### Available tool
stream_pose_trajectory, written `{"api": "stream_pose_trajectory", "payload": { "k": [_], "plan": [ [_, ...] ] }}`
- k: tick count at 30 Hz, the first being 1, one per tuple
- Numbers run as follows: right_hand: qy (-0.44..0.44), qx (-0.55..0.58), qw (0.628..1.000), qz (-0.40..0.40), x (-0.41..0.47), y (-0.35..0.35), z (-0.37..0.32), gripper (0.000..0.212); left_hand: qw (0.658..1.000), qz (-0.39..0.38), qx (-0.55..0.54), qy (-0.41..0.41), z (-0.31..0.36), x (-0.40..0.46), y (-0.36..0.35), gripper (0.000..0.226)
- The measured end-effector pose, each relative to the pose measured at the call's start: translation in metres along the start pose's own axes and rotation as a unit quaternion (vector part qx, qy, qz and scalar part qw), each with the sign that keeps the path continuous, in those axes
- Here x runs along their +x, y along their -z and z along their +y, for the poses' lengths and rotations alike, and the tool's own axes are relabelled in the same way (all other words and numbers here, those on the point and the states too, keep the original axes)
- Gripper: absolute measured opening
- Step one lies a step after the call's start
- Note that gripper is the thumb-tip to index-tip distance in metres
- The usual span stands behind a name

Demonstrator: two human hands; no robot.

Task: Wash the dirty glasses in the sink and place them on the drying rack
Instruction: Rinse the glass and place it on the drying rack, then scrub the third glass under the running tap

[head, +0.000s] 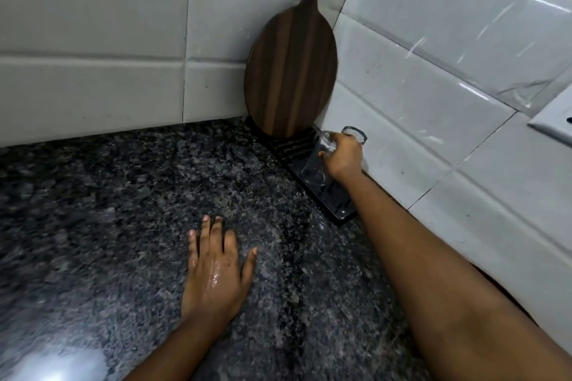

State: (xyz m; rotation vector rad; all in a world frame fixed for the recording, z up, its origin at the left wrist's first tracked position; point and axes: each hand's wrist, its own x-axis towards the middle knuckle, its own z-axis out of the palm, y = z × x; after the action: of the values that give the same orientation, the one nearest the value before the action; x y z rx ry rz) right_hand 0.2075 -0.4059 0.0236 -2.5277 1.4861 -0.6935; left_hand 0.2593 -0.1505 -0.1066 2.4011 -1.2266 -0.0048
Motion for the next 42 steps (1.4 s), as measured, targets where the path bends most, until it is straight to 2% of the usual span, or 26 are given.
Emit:
{"api": "stream_pose_trajectory", "payload": {
  "k": [7, 11, 14, 16, 18, 21, 24, 27, 29, 31, 33, 35, 39, 42],
  "plan": [
    [-0.012, 0.056, 0.998, 0.022, -0.047, 0.034, -0.005, 0.034, 0.999, 0.012, -0.031, -0.023, -0.002, -0.001, 0.001, 0.051],
    [0.029, 0.139, 0.989, 0.046, -0.123, 0.075, 0.003, 0.026, 0.997, 0.017, -0.044, -0.055, 0.0, -0.003, 0.007, 0.047],
    [0.043, 0.129, 0.987, 0.081, -0.201, 0.111, 0.033, 0.025, 0.994, 0.011, -0.064, -0.083, 0.001, -0.005, 0.013, 0.051],
    [-0.003, 0.069, 0.991, 0.112, -0.255, 0.133, 0.068, 0.032, 0.991, 0.025, -0.089, -0.099, 0.005, -0.01, 0.019, 0.051],
    [-0.049, -0.027, 0.987, 0.148, -0.303, 0.143, 0.112, 0.051, 0.985, 0.036, -0.11, -0.127, 0.01, -0.022, 0.025, 0.051],
    [-0.16, -0.118, 0.971, 0.131, -0.352, 0.147, 0.164, 0.074, 0.974, 0.041, -0.145, -0.168, 0.023, -0.05, 0.028, 0.054],
    [-0.256, -0.13, 0.955, 0.076, -0.37, 0.146, 0.184, 0.065, 0.965, 0.005, -0.196, -0.173, 0.053, -0.082, 0.034, 0.048],
    [-0.259, -0.068, 0.963, 0.024, -0.366, 0.156, 0.178, 0.044, 0.95, -0.034, -0.236, -0.201, 0.089, -0.108, 0.04, 0.051],
    [-0.254, -0.031, 0.965, 0.051, -0.368, 0.164, 0.172, 0.03, 0.934, -0.059, -0.264, -0.234, 0.108, -0.124, 0.041, 0.051],
    [-0.274, 0.018, 0.955, 0.109, -0.383, 0.174, 0.171, 0.028, 0.912, -0.093, -0.292, -0.274, 0.128, -0.14, 0.04, 0.04],
    [-0.301, 0.075, 0.937, 0.158, -0.409, 0.188, 0.179, 0.033, 0.89, -0.124, -0.309, -0.31, 0.148, -0.157, 0.039, 0.028],
    [-0.318, 0.107, 0.92, 0.202, -0.439, 0.207, 0.192, 0.041, 0.872, -0.144, -0.326, -0.336, 0.166, -0.177, 0.036, 0.026],
    [-0.374, 0.104, 0.877, 0.283, -0.494, 0.26, 0.237, 0.046, 0.847, -0.172, -0.36, -0.35, 0.215, -0.219, 0.03, 0.033],
    [-0.414, 0.106, 0.85, 0.308, -0.529, 0.295, 0.281, 0.05, 0.827, -0.203, -0.418, -0.317, 0.269, -0.258, 0.024, 0.034]
  ]
}}
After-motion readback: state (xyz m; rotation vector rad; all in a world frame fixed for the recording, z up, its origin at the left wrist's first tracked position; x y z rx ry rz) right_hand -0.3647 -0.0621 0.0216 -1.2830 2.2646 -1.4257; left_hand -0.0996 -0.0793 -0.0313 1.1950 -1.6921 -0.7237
